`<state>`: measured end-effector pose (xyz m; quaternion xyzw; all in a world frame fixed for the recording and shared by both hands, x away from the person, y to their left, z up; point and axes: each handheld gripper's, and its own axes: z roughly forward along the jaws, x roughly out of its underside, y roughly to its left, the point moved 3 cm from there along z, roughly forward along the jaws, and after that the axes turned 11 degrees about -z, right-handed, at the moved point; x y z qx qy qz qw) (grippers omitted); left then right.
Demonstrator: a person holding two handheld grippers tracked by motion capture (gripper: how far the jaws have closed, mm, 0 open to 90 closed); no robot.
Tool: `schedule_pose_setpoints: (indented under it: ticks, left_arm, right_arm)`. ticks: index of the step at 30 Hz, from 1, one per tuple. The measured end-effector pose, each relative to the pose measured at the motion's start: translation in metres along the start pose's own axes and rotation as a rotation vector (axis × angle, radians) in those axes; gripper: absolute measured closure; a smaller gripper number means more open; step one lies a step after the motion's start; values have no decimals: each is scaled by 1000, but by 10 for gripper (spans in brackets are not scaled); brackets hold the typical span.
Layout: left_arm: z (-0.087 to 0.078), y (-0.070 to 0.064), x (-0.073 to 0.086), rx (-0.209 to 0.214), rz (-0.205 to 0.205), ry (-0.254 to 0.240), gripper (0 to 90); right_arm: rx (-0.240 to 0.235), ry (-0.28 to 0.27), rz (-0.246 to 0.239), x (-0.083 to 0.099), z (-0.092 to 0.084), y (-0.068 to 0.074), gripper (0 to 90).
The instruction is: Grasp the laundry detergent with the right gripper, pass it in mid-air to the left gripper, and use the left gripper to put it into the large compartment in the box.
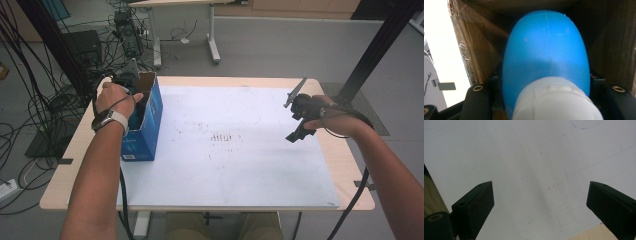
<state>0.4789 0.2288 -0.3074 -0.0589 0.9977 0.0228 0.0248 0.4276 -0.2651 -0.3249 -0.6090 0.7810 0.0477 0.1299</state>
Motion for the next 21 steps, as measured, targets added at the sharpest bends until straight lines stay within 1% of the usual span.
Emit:
schedule_pose_setpoints:
  ticks: [9, 21]
  left_arm:
    - [0, 0, 0, -1, 0, -3, 374]
    - [0, 1, 1, 8, 3, -8, 374]
  right_arm:
    - [1, -3, 3, 1, 0, 0, 76]
    - [1, -2, 2, 2, 0, 0, 76]
